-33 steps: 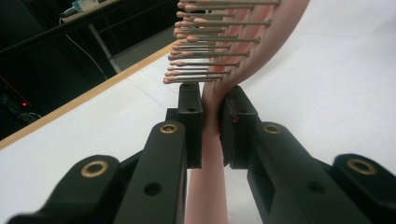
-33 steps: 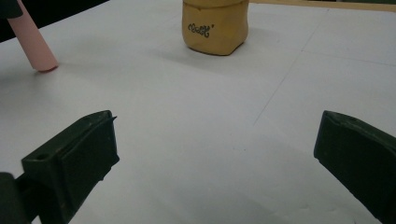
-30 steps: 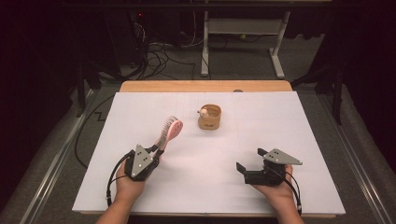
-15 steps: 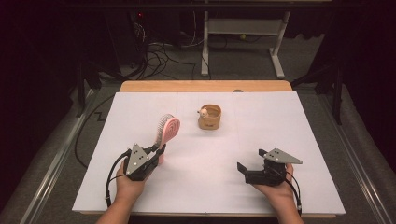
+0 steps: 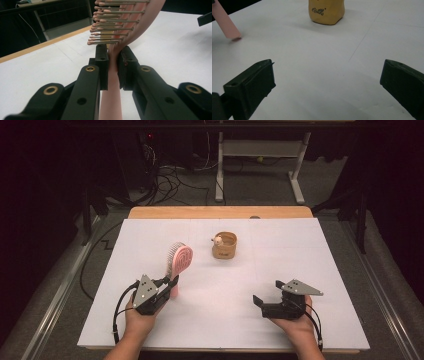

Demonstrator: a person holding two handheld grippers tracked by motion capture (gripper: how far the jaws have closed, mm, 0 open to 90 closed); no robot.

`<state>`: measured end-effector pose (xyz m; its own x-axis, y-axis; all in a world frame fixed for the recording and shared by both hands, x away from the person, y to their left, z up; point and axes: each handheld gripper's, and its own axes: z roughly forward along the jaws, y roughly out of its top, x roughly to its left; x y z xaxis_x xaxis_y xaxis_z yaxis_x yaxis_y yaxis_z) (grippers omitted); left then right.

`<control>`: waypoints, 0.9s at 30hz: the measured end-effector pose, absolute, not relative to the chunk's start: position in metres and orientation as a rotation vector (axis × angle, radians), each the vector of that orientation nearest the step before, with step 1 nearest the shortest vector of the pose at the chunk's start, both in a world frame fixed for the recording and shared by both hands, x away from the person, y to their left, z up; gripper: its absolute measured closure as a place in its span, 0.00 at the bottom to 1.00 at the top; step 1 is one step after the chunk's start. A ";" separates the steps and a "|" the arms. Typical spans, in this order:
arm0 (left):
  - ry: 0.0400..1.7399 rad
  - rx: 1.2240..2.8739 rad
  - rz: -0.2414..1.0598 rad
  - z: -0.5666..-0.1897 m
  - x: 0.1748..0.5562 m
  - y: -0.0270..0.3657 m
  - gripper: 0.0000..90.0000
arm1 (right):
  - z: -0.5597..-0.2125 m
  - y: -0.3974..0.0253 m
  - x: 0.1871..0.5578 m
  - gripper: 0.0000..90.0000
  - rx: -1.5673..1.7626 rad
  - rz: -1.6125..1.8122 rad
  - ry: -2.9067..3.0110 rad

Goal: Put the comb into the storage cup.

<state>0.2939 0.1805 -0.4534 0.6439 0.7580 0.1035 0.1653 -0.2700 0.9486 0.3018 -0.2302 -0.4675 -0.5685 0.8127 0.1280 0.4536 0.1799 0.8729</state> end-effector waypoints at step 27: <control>0.706 1.790 0.706 -0.451 0.289 0.174 0.90 | -0.462 -0.229 0.300 0.00 1.141 1.364 2.046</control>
<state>0.2892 0.1738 -0.4510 0.6529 0.7455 0.1337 0.1337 -0.2872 0.9485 0.3000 -0.2289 -0.4620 -0.5703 0.8166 0.0888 0.3962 0.1787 0.9006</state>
